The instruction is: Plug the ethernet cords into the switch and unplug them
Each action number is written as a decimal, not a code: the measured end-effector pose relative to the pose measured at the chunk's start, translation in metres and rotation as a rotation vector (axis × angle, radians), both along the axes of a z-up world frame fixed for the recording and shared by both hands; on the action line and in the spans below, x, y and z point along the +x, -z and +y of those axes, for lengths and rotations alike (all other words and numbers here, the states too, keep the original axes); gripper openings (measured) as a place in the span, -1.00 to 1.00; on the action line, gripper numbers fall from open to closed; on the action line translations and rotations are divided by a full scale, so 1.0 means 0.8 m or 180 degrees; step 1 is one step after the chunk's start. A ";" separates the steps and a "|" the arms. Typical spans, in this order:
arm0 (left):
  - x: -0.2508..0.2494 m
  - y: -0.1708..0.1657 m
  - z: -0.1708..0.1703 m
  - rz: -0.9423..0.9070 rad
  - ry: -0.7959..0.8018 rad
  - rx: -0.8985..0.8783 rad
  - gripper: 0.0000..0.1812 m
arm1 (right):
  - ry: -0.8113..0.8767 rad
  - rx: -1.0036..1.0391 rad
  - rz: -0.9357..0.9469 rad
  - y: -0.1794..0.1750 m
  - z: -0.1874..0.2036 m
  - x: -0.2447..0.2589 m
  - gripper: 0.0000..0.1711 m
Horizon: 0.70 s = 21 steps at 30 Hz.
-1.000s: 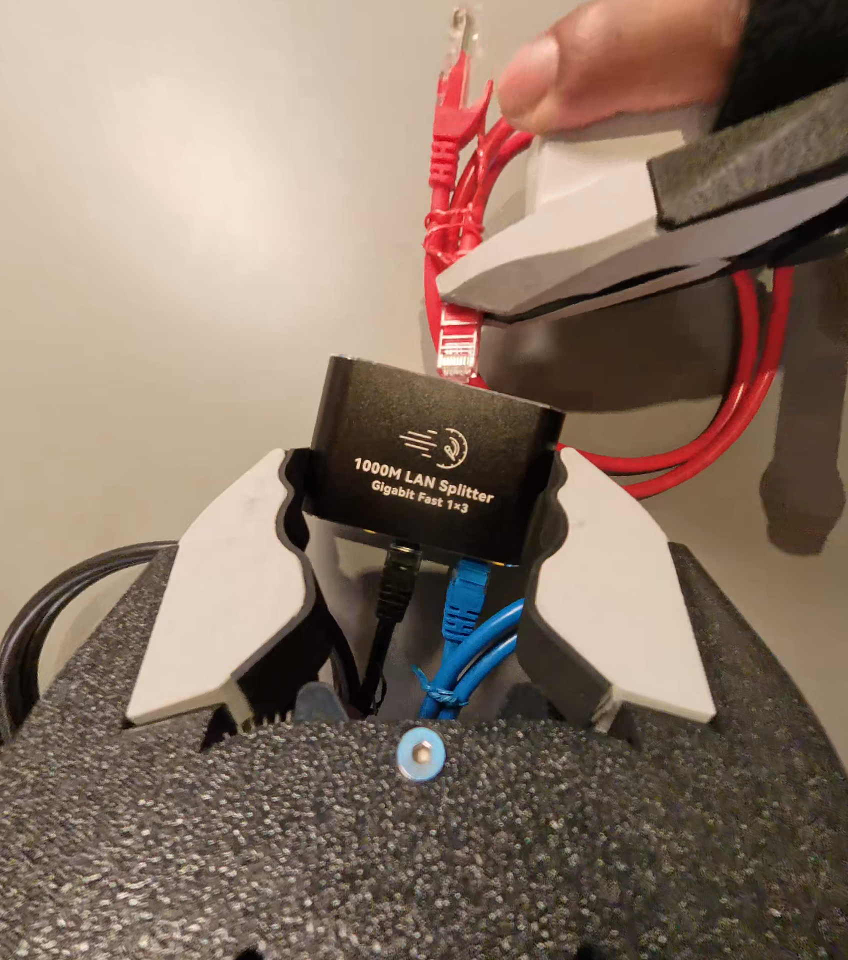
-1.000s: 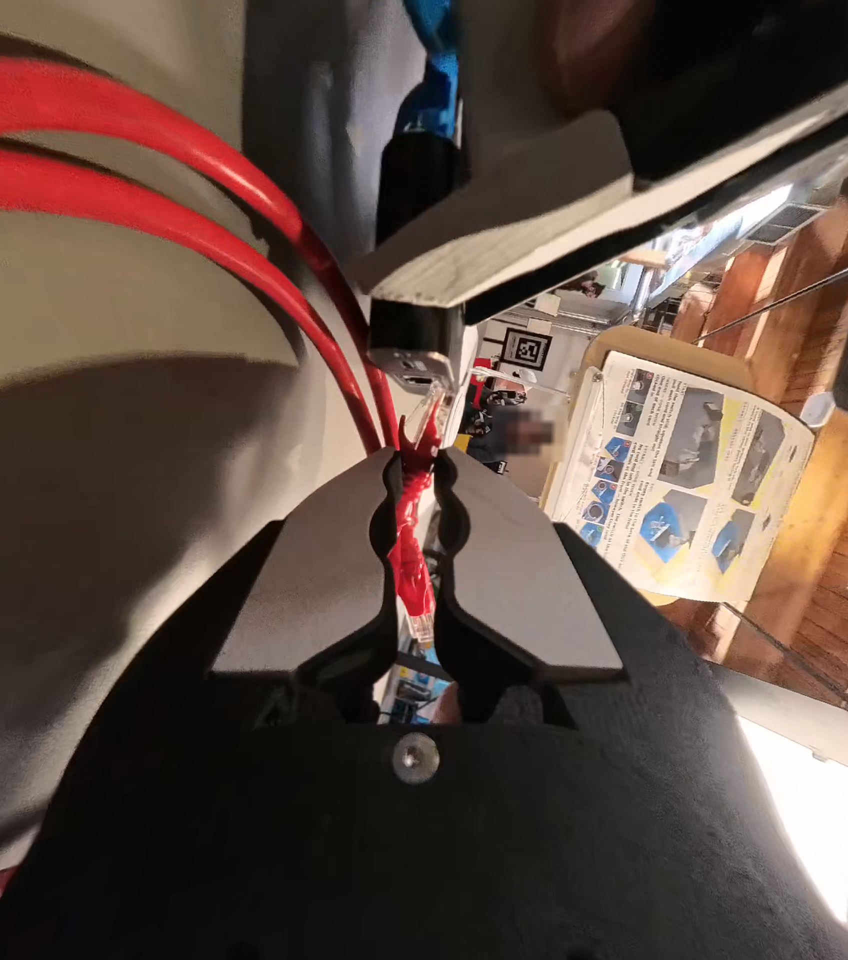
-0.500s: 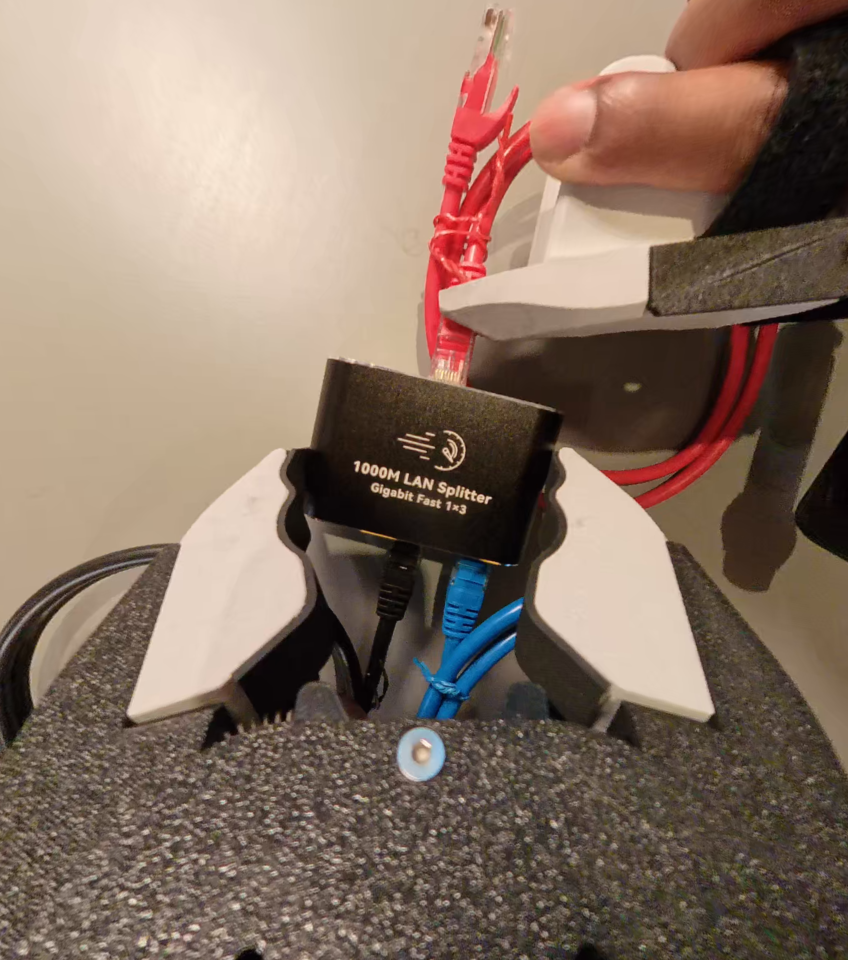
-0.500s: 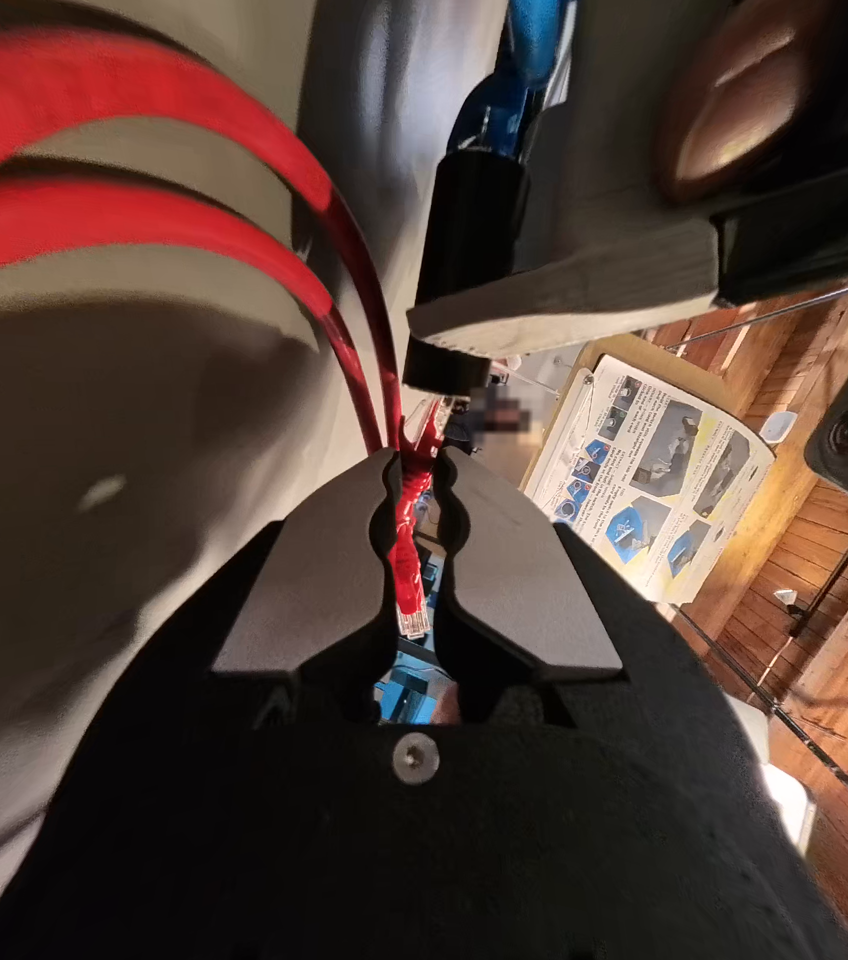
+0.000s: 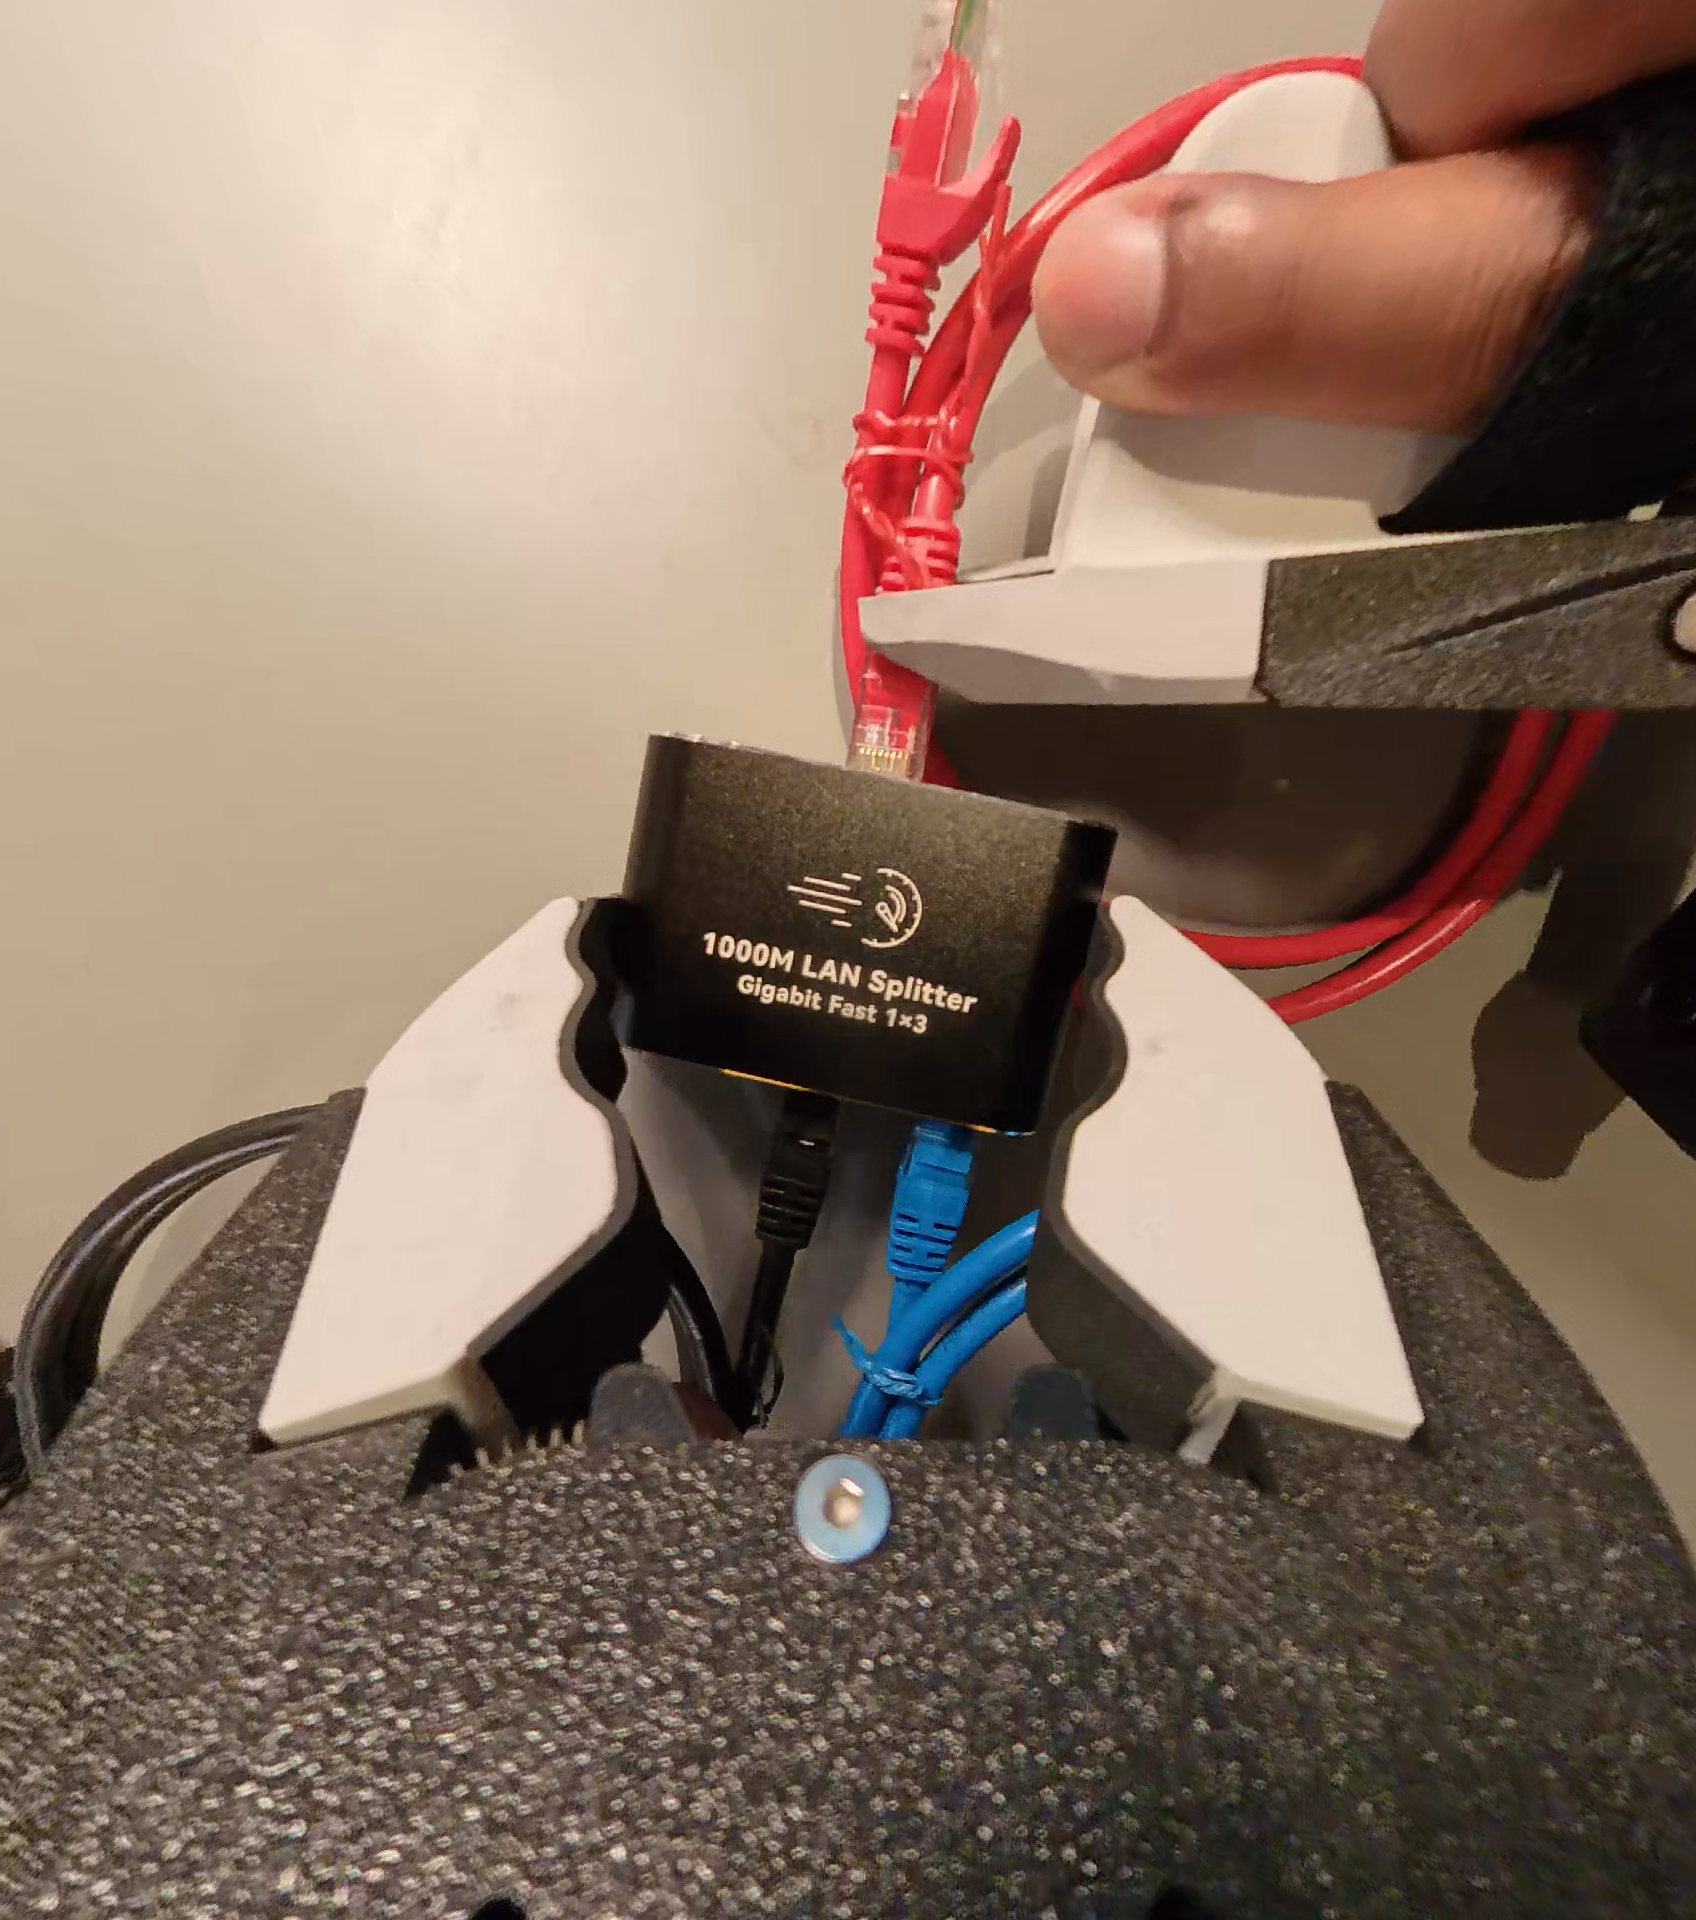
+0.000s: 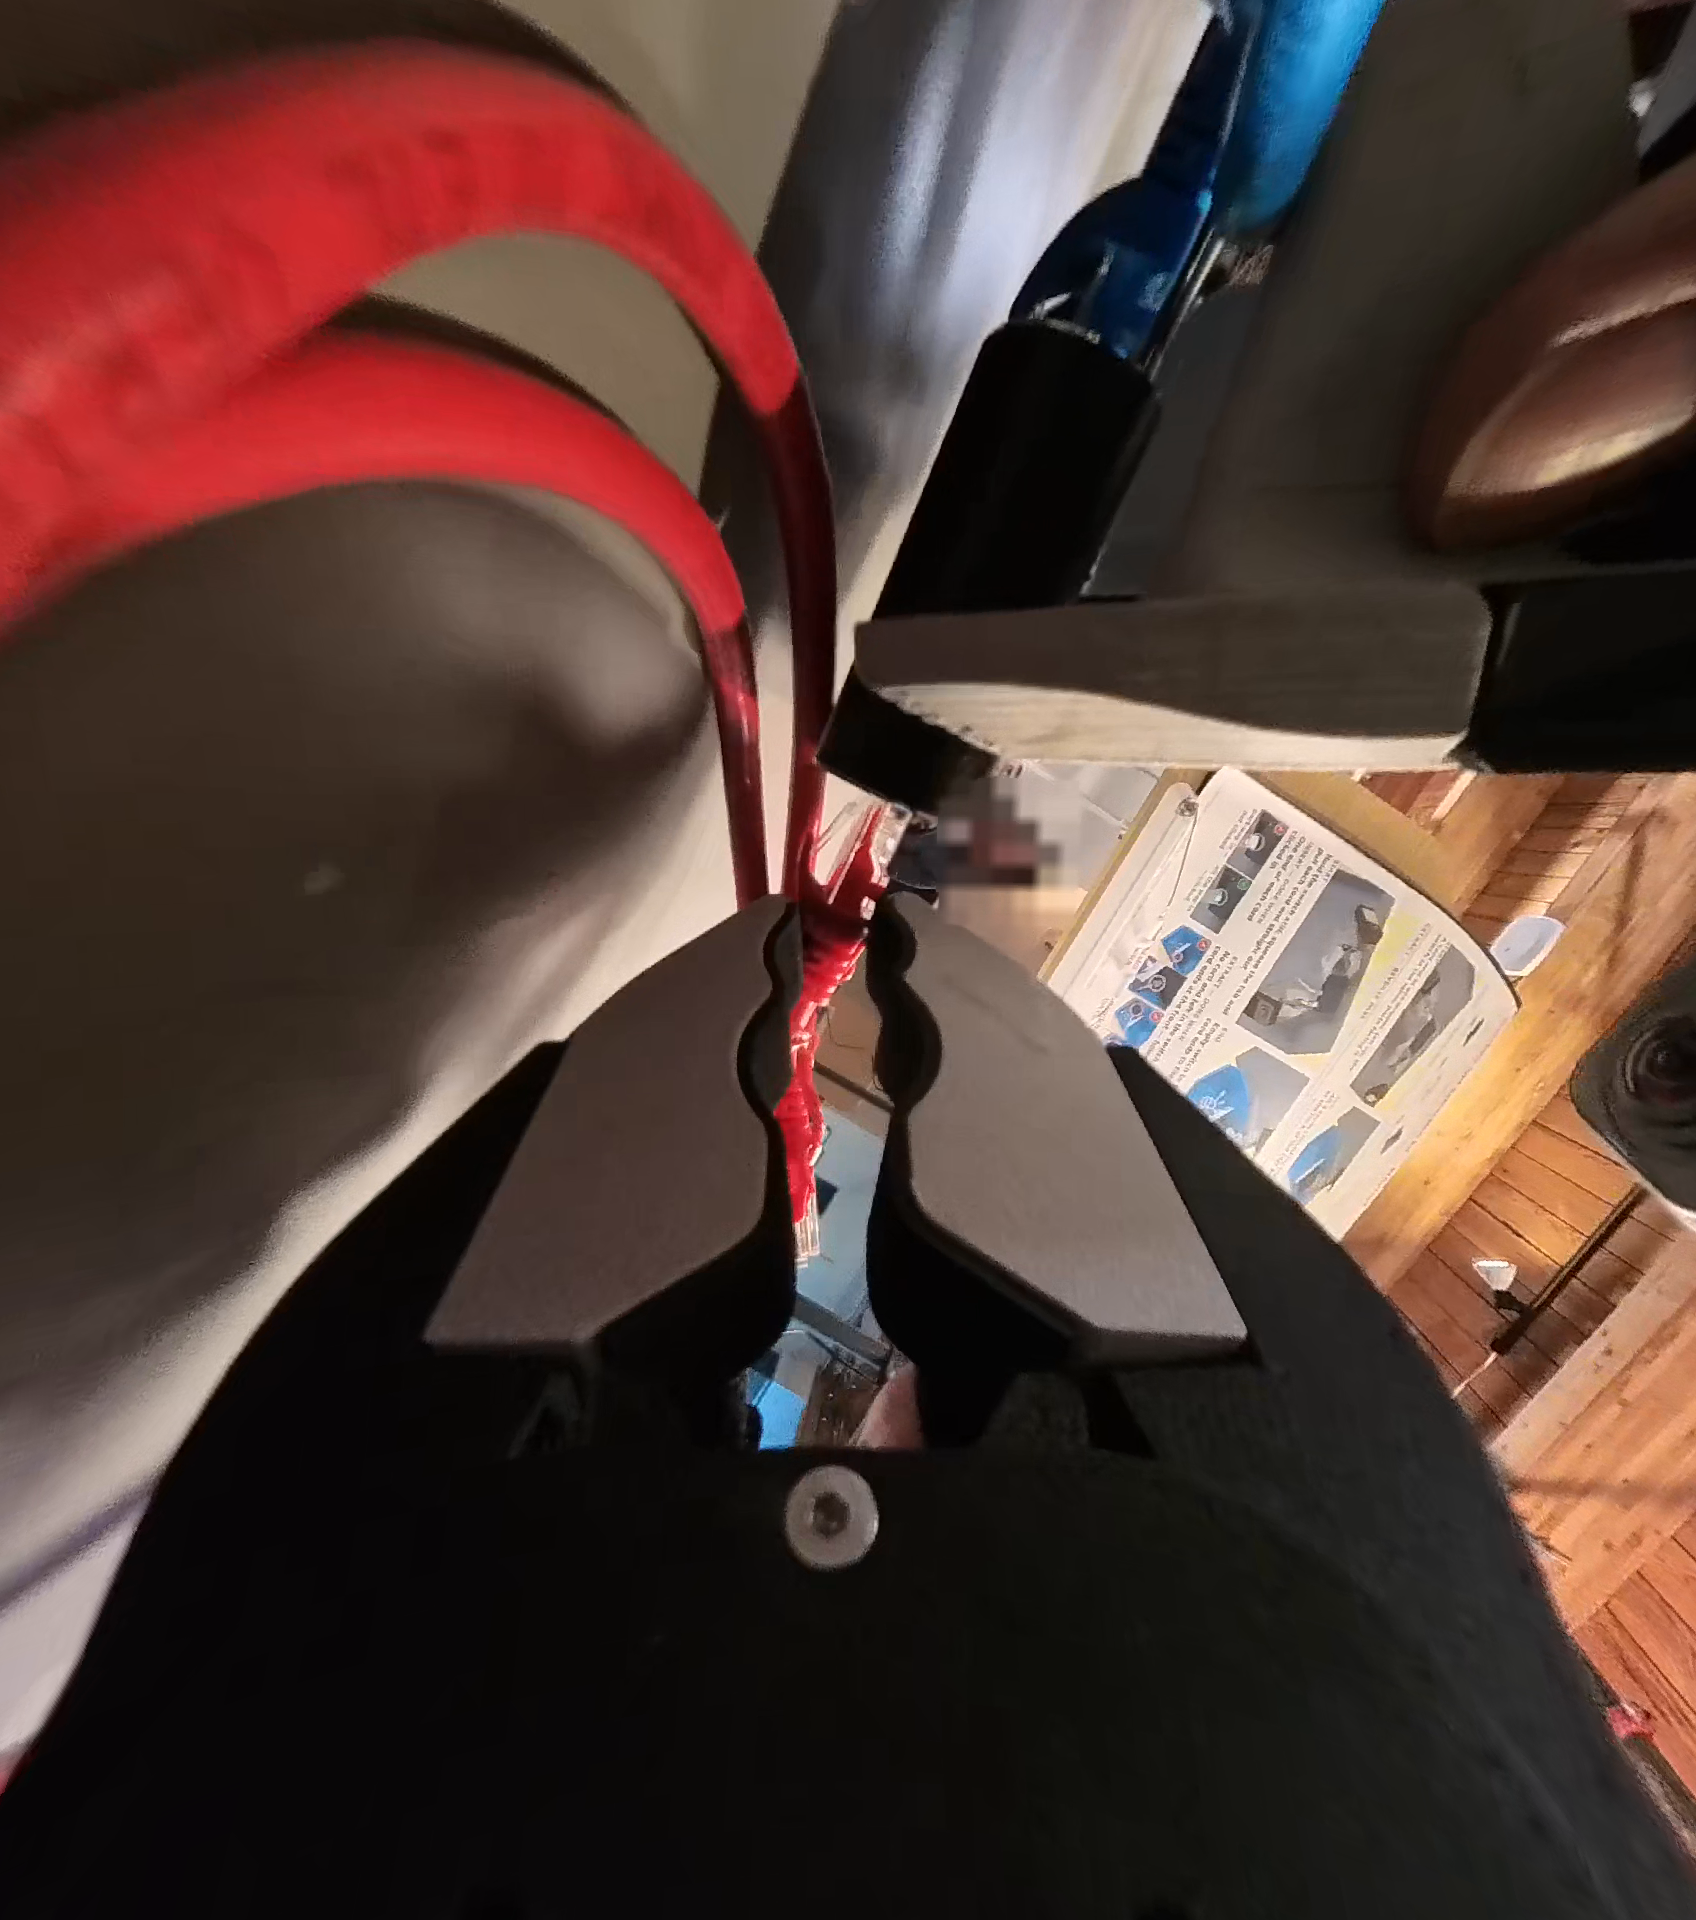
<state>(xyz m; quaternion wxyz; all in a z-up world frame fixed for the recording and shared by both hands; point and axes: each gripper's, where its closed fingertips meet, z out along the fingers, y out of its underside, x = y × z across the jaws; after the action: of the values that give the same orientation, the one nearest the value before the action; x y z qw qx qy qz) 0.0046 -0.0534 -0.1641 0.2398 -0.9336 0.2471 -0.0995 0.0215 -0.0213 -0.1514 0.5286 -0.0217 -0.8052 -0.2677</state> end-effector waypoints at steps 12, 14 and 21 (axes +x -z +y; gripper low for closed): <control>0.009 -0.003 0.002 -0.0522 0.0057 0.0013 -0.05 | -0.0073 -0.0088 0.0017 -0.001 -0.004 0.001 -0.86; 0.010 -0.001 0.002 -0.0418 0.0044 0.0010 -0.06 | -0.0063 -0.0031 -0.0001 0.001 -0.004 0.002 -0.86; 0.019 -0.004 0.004 -0.0344 0.0170 0.0087 -0.08 | -0.0209 -0.0095 -0.0033 0.001 -0.006 0.006 -0.87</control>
<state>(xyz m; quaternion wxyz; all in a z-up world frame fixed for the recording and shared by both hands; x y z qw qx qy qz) 0.0199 -0.0506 -0.1613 0.2627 -0.9166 0.2599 -0.1528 0.0259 -0.0258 -0.1522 0.5325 -0.0017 -0.8122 -0.2383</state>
